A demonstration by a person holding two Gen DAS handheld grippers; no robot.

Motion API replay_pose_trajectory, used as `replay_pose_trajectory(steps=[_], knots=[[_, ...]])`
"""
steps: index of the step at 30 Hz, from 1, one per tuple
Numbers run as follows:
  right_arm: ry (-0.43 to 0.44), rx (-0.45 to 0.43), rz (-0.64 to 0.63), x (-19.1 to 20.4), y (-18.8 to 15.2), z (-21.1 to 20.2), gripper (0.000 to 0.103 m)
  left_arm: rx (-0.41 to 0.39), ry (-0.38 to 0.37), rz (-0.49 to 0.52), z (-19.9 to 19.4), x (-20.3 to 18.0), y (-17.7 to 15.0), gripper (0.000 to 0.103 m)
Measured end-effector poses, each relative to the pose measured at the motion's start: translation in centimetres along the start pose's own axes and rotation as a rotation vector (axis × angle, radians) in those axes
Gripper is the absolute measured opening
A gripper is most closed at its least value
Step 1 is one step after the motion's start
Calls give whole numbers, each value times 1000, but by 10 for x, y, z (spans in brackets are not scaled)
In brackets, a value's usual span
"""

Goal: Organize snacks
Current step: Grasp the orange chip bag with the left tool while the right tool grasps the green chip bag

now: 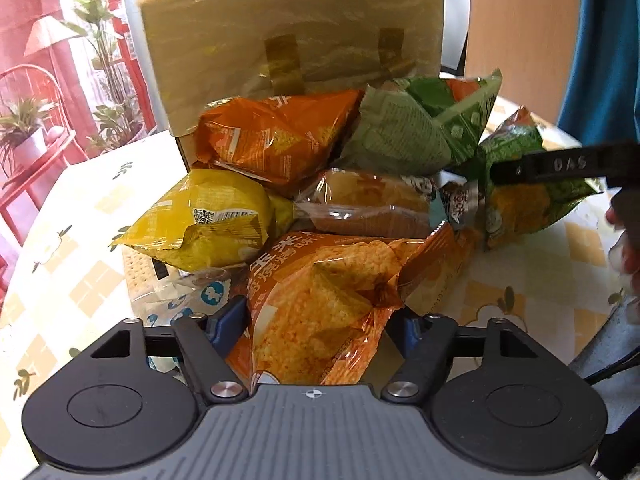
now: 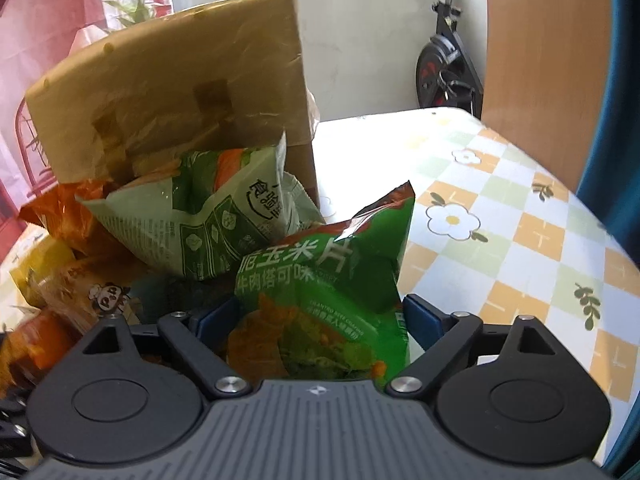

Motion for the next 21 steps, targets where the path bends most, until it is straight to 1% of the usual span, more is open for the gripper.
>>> replay_pose_trajectory(steps=[3, 6, 8, 11, 12, 13, 15, 18, 21], knots=[[20, -1, 26, -2, -4, 5, 90, -18, -10, -11, -4, 1, 1, 68], [43, 1, 63, -5, -5, 9, 88, -31, -25, -18, -10, 2, 1, 66], [53, 1, 66, -5, -6, 8, 85, -38, -44, -34, -15, 6, 0, 66], [45, -7, 64, -7, -5, 4, 80, -52, -77, -96, -23, 15, 0, 65], [47, -9, 72, -8, -4, 2, 79, -55, -90, -122, -25, 18, 0, 64], [53, -10, 83, -10, -3, 0, 74, -54, -103, -145, -27, 22, 0, 64], [60, -10, 102, -13, -2, -5, 71, -53, -129, -194, -31, 29, 0, 64], [59, -27, 111, -17, 2, -14, 71, -57, -152, -268, -38, 41, 0, 63], [54, -41, 119, -22, 6, -22, 70, -76, -160, -299, -45, 45, 2, 63]])
Point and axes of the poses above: each gripper's, at about its wrist camera, not at the fingertips, and z roughly the way its jaws point, x to its left, y to its top, the point moved 10 cm from there along z, roughly the way its jaws point, and after that the axes turned 12 degrees about z, right-handed, at the moved point
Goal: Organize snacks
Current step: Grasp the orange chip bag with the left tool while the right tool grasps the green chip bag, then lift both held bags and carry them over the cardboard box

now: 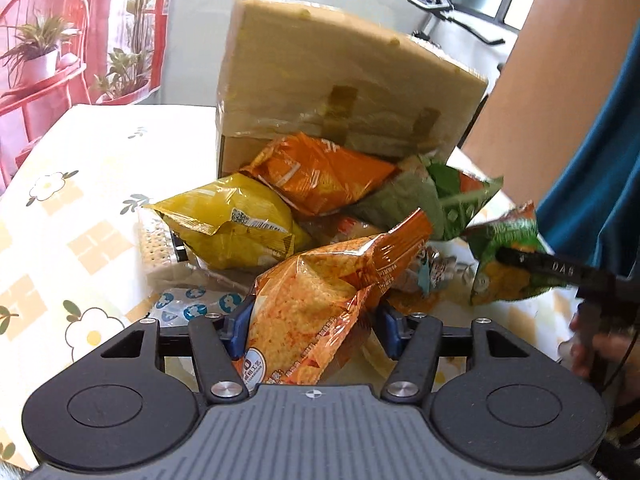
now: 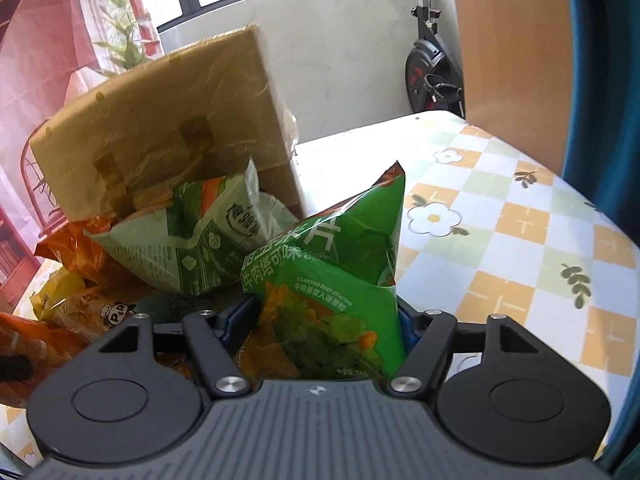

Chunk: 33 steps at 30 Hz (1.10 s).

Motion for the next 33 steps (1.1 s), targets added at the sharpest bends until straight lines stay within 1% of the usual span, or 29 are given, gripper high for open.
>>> replay_pose_trajectory(steps=[7, 11, 19, 25, 33], knots=[[-3, -15, 19, -1, 7, -9, 70, -88, -27, 17, -17, -6, 19, 63], [-3, -27, 15, 0, 12, -14, 70, -117, -36, -16, -20, 0, 30, 63], [-14, -19, 24, -4, 14, -14, 70, -146, -17, -42, -25, 5, 38, 63], [-22, -44, 39, -8, 23, -20, 70, -203, -8, -34, -37, 8, 48, 63], [-22, -62, 46, -10, 29, -26, 69, -242, 16, -69, -44, 15, 50, 63]])
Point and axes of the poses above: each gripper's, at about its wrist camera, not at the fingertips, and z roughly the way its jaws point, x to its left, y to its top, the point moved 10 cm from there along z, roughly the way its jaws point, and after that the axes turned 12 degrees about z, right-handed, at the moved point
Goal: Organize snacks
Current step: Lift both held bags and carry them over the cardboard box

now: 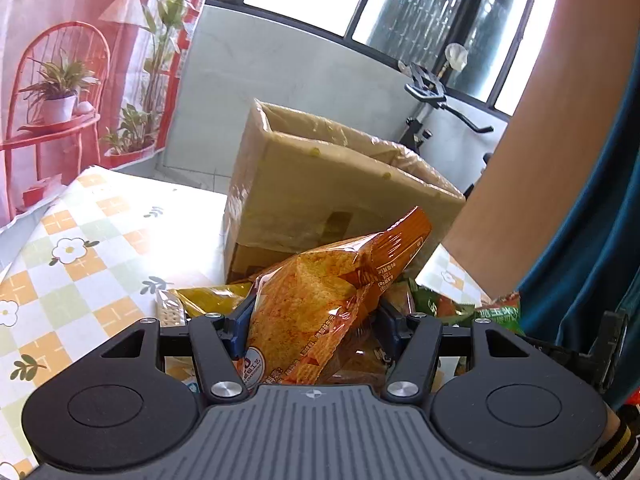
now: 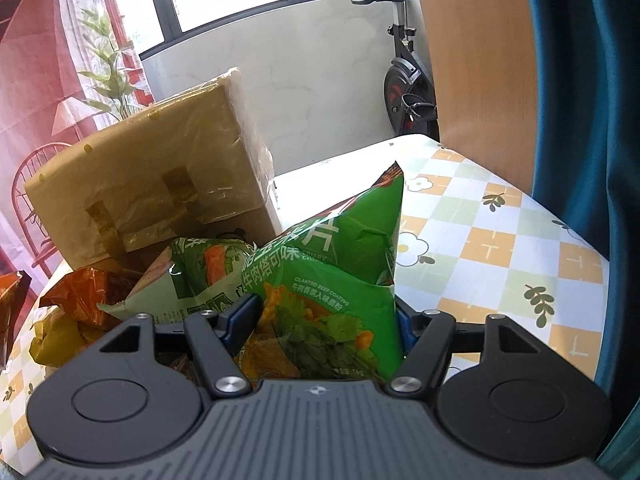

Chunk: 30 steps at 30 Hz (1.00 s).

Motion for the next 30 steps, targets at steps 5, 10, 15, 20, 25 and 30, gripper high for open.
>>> replay_pose_trajectory(steps=[5, 10, 15, 20, 25, 30], knots=[[-5, -20, 3, -2, 8, -7, 69, -43, 26, 4, -7, 4, 12, 63], [12, -67, -12, 3, 30, -21, 69, -95, 65, 24, -11, 10, 34, 63], [66, -125, -47, 27, 62, -34, 69, -154, 93, 68, -11, 11, 66, 63], [144, -184, -107, 69, 104, -40, 69, -211, 117, 100, -1, 7, 102, 63], [251, -222, -138, 119, 145, -34, 69, -250, 139, 125, 22, 2, 136, 64], [324, -254, -202, 176, 178, -9, 69, -242, 132, 142, 59, -4, 167, 64]])
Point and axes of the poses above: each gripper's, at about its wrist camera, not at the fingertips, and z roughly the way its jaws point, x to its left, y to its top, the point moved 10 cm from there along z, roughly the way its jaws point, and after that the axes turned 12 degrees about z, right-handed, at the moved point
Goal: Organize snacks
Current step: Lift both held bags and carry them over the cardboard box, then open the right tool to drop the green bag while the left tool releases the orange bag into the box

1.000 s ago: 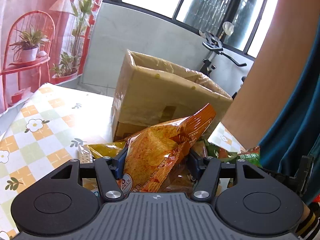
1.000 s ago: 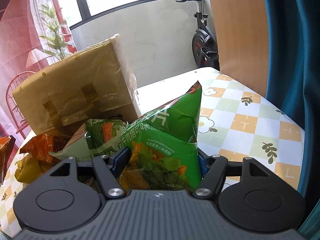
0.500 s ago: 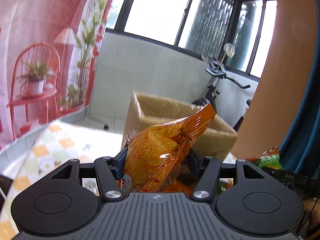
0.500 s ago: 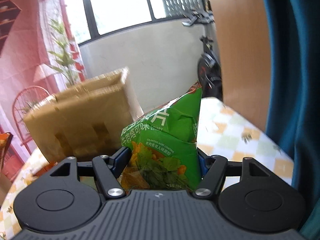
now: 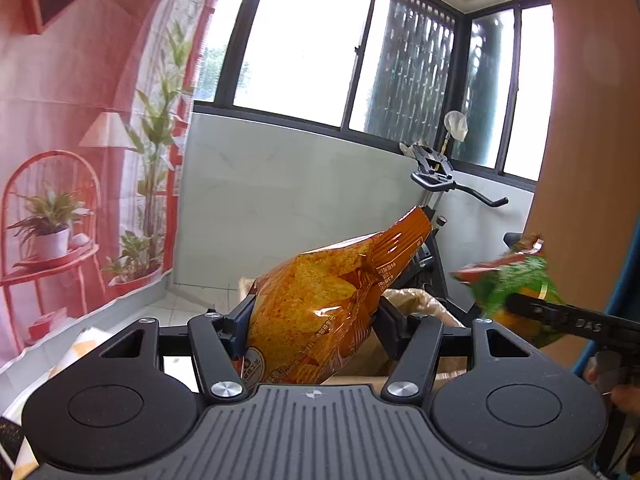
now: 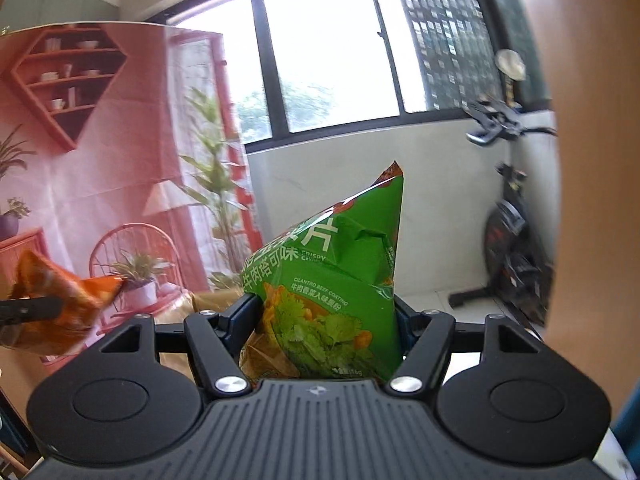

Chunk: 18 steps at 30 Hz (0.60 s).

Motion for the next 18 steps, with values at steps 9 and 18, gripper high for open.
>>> replay_pose_trajectory(steps=[9, 18], knots=[[-15, 145, -24, 21, -22, 112, 69, 106, 51, 37, 60, -7, -10, 64], [-39, 218, 41, 0, -57, 134, 70, 48, 20, 117, 61, -19, 14, 64]])
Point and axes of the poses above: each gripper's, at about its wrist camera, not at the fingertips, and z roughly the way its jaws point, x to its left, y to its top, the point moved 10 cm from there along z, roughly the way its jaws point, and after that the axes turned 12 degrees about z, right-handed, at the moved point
